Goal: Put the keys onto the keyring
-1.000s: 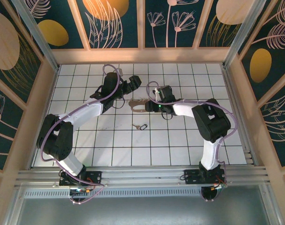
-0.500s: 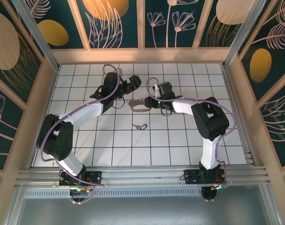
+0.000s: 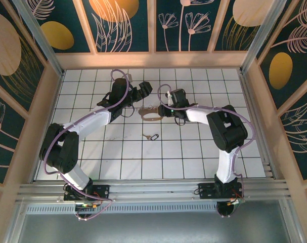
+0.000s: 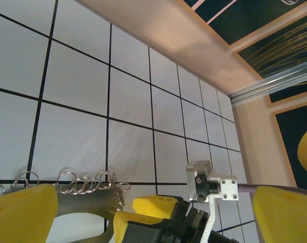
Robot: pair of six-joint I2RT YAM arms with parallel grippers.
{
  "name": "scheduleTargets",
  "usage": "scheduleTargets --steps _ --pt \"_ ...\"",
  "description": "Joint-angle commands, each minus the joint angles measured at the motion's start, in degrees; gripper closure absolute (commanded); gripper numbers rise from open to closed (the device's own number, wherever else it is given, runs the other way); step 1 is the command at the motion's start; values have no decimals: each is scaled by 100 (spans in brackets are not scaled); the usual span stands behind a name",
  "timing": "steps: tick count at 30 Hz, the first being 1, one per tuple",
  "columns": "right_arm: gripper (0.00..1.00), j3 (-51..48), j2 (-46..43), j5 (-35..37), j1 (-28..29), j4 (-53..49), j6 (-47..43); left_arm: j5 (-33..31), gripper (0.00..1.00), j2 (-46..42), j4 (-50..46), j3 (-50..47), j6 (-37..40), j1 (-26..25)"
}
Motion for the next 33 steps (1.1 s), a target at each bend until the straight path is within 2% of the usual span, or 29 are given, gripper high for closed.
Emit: scheduleTargets --steps 1,15,28,33 --pt "53 153 -24 288 35 -255 -339 -4 1 -81 -18 58 112 26" --pt "55 509 389 925 243 -476 -716 -18 1 -72 -36 84 121 26" --pt "69 655 613 1119 243 -494 -778 -28 1 -63 -36 84 128 26" --pt "79 699 653 1116 243 -485 -802 -28 1 -45 -39 88 124 25"
